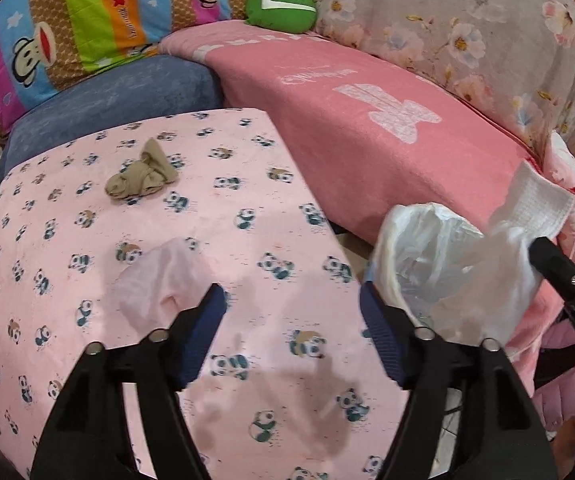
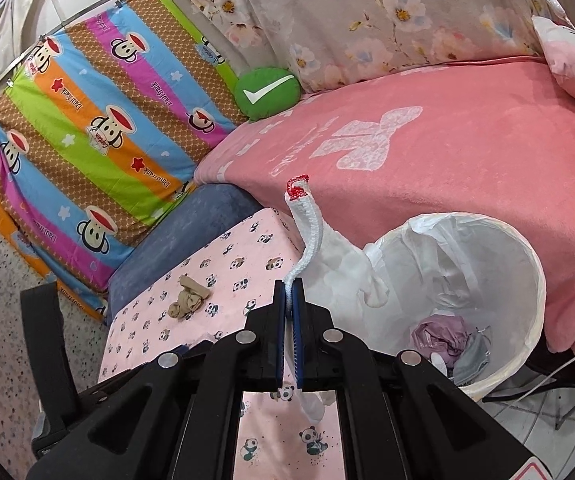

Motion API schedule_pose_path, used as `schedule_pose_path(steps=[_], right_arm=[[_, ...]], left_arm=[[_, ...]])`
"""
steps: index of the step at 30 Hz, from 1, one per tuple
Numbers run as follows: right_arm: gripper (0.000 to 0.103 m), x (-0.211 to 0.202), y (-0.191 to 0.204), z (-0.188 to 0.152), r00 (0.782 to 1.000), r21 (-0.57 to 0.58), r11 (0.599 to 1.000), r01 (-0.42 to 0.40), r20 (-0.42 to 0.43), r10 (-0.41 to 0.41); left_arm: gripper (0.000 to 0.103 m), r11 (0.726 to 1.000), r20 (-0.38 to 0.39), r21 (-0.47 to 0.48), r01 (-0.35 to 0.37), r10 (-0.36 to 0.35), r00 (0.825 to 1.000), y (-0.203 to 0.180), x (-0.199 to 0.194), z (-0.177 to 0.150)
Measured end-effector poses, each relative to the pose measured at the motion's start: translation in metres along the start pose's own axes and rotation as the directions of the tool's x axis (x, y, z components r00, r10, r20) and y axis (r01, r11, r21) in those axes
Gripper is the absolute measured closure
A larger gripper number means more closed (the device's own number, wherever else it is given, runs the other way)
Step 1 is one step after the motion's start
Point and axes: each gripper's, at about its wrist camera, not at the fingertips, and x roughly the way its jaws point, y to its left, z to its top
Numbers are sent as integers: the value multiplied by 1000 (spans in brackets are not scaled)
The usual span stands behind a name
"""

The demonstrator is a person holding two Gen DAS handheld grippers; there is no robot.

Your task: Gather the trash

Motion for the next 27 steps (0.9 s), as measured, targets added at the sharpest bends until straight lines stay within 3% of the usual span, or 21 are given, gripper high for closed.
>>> schedule_pose_path(steps=[4, 12, 18, 20, 22, 23, 27], right_arm=[[98, 9, 7, -5, 1000, -5, 1000, -10, -23, 10], [98, 30, 27, -14, 997, -40, 999, -23, -78, 20], [98, 45, 41, -21, 994, -57, 998, -27, -111, 20], [98, 48, 46, -24, 992, -64, 997, -30, -122, 22], [98, 51, 48, -25, 992, -67, 997, -32, -126, 24], [98, 52, 50, -26, 991, -69, 997, -34, -128, 25], [98, 53, 54, -26, 992, -74, 996, -46, -124, 36]], left_arm=[[25, 996, -42, -39, -84, 82, 996, 34, 18, -6], [30, 986, -103, -119, -117, 105, 989, 76, 47, -15], [59, 986, -139, -119, -116, 99, 985, 84, 62, -17], [78, 985, -144, -118, -123, 105, 984, 86, 63, -17], [86, 985, -139, -128, -114, 96, 986, 89, 60, -17], [96, 986, -136, -130, -108, 91, 987, 89, 58, -16], [99, 988, -111, -120, -93, 80, 991, 83, 44, -12]])
